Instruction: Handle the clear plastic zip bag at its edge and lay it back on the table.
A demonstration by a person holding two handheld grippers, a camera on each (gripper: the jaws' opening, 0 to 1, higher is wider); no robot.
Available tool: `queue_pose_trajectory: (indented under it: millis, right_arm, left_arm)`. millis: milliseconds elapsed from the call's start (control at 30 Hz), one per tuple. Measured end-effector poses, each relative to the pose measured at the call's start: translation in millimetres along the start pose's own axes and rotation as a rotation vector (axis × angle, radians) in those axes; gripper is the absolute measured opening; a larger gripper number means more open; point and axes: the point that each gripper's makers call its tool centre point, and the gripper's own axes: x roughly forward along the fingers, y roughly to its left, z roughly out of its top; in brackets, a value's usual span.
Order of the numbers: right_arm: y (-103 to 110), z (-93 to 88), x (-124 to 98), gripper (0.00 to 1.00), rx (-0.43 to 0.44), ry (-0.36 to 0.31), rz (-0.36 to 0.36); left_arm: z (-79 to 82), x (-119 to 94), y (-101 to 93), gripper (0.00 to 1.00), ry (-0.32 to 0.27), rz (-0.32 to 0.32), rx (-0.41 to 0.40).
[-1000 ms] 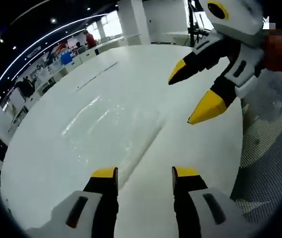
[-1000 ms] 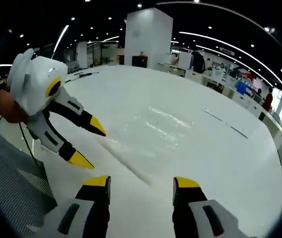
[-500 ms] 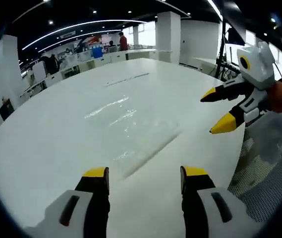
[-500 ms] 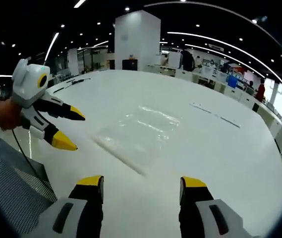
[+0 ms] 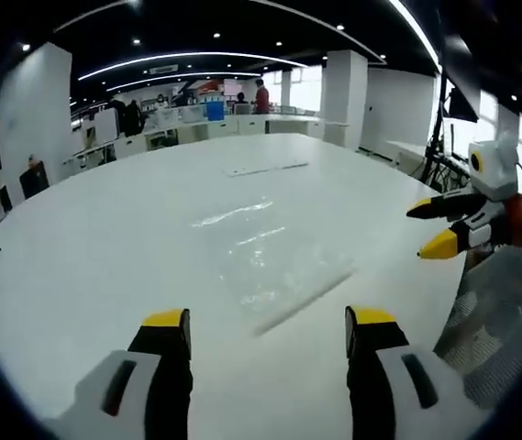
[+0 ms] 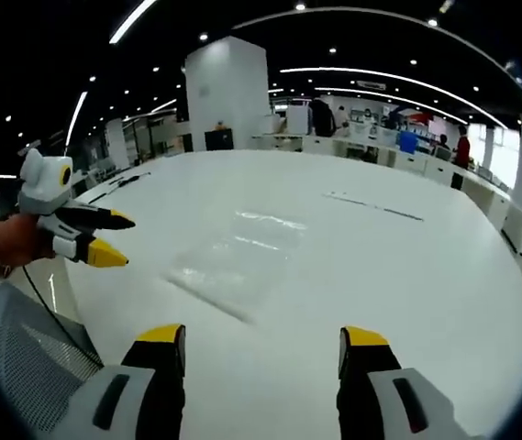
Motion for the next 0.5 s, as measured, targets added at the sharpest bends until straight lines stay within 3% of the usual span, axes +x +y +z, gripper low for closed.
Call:
queue_pose_trajectory:
  millis: [233, 500]
  right_arm:
    - [-6.0, 7.6, -12.1, 0.70, 0.057, -0.056, -0.031]
    - [-9.3, 1.2, -18.3, 0.72, 0.089, -0.078, -0.046]
  left_arm:
    - [7.0, -2.4, 1.4, 0.70, -0.028, 0.013, -0.014]
    - [6.7, -6.4, 1.6, 0.71, -0.028, 0.005, 0.019]
